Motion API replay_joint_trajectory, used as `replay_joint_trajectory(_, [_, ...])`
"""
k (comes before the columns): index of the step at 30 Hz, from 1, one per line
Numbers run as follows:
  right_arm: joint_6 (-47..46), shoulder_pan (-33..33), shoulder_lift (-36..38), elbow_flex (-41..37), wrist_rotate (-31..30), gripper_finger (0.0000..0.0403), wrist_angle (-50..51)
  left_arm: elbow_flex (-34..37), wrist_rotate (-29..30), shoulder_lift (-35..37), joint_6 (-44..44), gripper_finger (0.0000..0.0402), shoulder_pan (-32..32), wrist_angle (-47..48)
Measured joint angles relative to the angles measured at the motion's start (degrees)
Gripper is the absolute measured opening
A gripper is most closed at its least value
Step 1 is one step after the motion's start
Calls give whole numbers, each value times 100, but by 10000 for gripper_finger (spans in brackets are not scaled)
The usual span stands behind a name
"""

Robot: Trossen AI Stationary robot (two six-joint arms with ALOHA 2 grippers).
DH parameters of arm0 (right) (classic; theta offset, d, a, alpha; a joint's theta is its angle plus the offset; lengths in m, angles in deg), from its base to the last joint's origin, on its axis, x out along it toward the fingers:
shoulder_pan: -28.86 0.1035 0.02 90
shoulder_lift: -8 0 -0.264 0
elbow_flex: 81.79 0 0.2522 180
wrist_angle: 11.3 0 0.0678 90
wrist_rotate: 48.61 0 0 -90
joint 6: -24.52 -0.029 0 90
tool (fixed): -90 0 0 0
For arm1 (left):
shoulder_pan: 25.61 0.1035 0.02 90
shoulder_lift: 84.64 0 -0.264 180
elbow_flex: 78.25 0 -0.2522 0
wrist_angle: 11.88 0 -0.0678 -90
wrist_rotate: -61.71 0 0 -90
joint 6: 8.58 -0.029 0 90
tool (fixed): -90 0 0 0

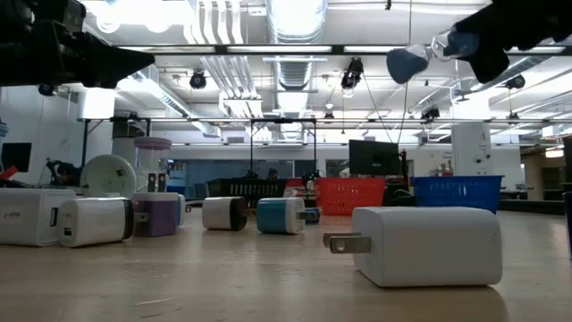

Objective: Pick & Place Office items
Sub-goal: Put the bottom light blue hourglass into the blue bin

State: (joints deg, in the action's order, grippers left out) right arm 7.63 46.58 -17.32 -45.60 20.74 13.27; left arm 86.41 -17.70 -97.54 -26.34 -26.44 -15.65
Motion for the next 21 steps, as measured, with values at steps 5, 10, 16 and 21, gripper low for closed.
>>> replay_joint_trajectory(5, [171,-11,398,-458,-208,199,-441,0,2,0,-97,14,1,0])
replay_joint_trajectory(10, [353,-11,678,-726,-203,199,-790,0,0,1,-277,14,-1,4])
replay_joint_trajectory(16, [656,-11,774,-933,-200,199,-1088,0,0,1,-341,14,0,61])
replay_joint_trajectory(21, [839,-11,768,-1263,-190,199,-1738,0,0,-1,-348,14,1,36])
